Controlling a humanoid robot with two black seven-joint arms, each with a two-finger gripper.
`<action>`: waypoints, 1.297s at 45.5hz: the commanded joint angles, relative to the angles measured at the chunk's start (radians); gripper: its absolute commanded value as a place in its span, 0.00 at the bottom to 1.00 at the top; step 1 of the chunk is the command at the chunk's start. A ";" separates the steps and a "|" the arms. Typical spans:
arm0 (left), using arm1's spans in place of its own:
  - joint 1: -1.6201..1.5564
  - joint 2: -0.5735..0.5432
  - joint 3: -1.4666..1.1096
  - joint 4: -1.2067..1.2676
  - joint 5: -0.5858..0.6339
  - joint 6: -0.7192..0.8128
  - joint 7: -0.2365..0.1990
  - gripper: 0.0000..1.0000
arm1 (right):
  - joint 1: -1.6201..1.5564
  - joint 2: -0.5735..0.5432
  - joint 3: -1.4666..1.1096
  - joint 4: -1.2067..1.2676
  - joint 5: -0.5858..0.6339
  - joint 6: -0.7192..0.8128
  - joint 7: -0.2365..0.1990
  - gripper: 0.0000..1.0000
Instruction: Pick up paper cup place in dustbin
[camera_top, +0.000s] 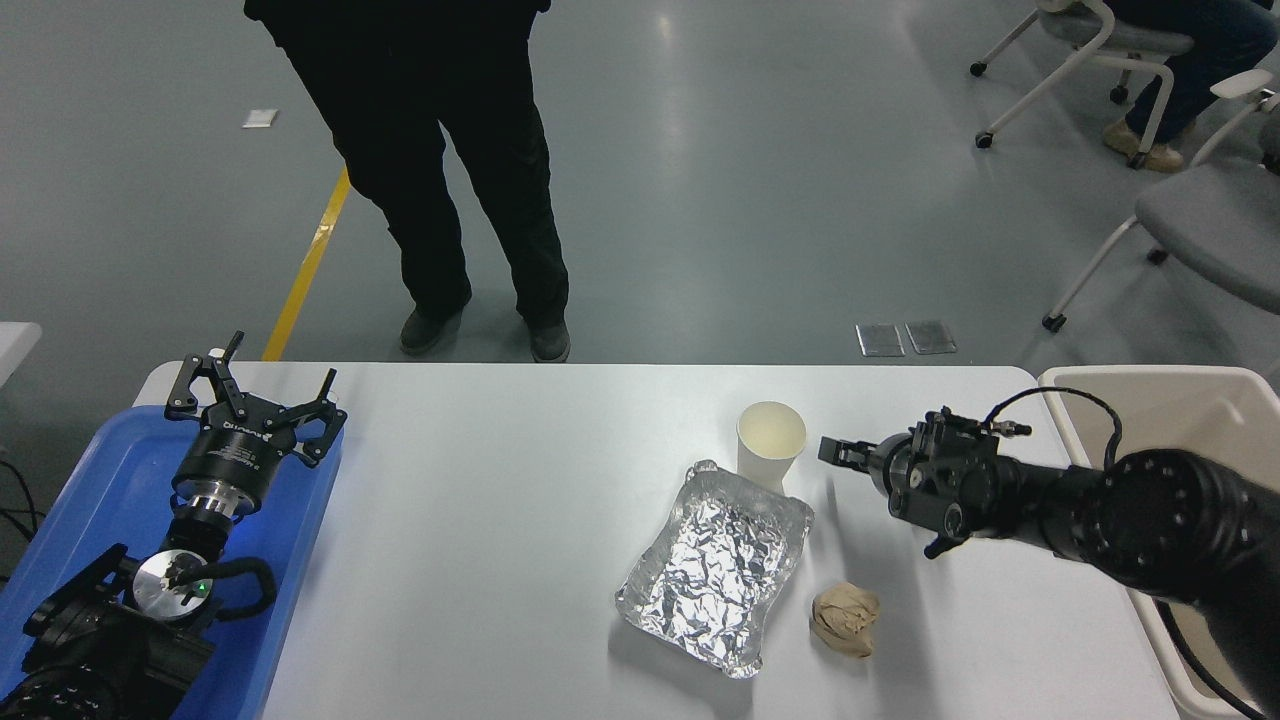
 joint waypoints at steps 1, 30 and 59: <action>0.000 0.000 0.000 0.000 0.000 0.000 0.000 0.99 | 0.141 -0.093 -0.021 0.152 0.019 0.004 -0.002 1.00; 0.000 0.000 0.000 0.000 0.000 0.000 0.000 0.99 | 0.739 -0.187 -0.212 0.597 0.072 0.365 0.011 1.00; 0.002 0.000 0.000 0.000 0.000 0.000 0.000 0.99 | 1.215 -0.141 -0.164 0.702 0.332 0.869 0.012 1.00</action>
